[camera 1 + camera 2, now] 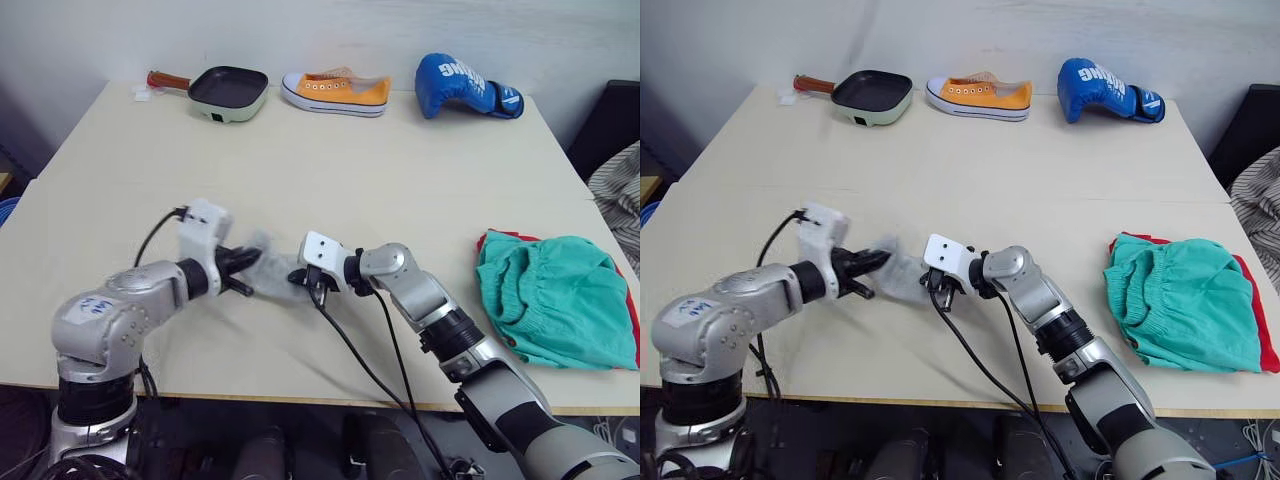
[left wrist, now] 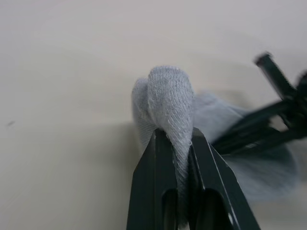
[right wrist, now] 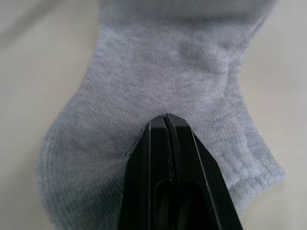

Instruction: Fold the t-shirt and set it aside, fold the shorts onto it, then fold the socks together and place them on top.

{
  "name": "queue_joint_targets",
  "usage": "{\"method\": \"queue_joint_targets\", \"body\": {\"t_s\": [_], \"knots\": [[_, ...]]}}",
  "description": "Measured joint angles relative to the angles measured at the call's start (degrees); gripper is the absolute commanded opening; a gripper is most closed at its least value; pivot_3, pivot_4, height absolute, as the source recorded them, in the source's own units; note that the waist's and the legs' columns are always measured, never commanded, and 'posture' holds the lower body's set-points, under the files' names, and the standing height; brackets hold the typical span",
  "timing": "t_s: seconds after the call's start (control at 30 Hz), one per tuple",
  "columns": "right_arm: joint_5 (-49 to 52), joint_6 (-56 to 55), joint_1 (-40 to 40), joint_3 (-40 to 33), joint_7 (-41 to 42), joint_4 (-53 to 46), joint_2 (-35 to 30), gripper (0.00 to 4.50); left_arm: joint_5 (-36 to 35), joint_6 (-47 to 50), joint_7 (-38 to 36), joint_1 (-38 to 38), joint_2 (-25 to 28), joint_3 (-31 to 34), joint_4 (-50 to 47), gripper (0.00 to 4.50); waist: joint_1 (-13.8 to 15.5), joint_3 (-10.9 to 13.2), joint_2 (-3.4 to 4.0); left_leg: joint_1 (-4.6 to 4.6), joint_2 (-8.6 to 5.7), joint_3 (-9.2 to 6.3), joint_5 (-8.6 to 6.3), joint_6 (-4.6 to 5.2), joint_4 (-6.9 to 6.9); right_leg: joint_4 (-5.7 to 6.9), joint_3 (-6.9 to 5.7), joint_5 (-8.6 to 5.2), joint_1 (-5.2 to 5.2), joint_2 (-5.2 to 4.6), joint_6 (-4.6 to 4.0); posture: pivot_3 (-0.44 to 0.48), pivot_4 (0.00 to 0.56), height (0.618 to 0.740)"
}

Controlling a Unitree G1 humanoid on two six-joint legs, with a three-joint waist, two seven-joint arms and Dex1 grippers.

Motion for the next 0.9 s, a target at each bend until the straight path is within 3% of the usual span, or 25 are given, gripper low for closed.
{"method": "queue_joint_targets", "body": {"t_s": [0.2, 0.47, 0.7, 0.9], "knots": [[-0.01, -0.06, 0.11, 0.01, -0.32, -0.06, -0.06, 0.00, 4.26, -6.58, -5.67, -0.29, 3.79, -12.48, -0.75, 0.04, 0.04, 0.01, 0.02, 0.03, 0.01, 0.00, 0.10, -0.01, -0.17, -0.33, 0.00, -0.01, 0.00, 0.01, -0.02, 0.000, 0.150, 0.740], [0.13, 2.47, 2.78, -1.31, -1.90, -5.06, -3.03, 0.00, 8.67, -13.26, -11.37, -3.31, 3.82, -17.62, 6.38, 0.04, 0.43, 0.02, 0.03, 0.04, -0.02, -0.06, 0.12, 0.06, -0.17, -0.42, -0.03, -0.01, 0.09, -0.06, -0.02, 0.000, 0.150, 0.740], [3.51, 13.82, 8.88, -6.78, -1.57, -18.59, -9.87, 0.00, 9.56, -15.85, -15.03, -3.93, 1.54, -17.94, 11.85, 2.10, 0.69, 0.05, 0.05, -0.02, -0.01, -0.10, 0.10, 0.11, -0.21, -0.44, -0.06, -0.01, 0.07, -0.04, -0.01, 0.000, 0.150, 0.740], [8.90, 22.71, 6.28, -12.33, -3.28, -25.41, -8.61, 0.00, 10.04, -17.57, -17.58, -4.36, 1.16, -18.03, 13.84, 3.88, -0.01, 0.09, 0.13, 0.00, 0.05, -0.09, 0.11, 0.11, -0.27, -0.43, -0.06, -0.01, 0.04, 0.03, -0.02, 0.000, 0.150, 0.740]]}}
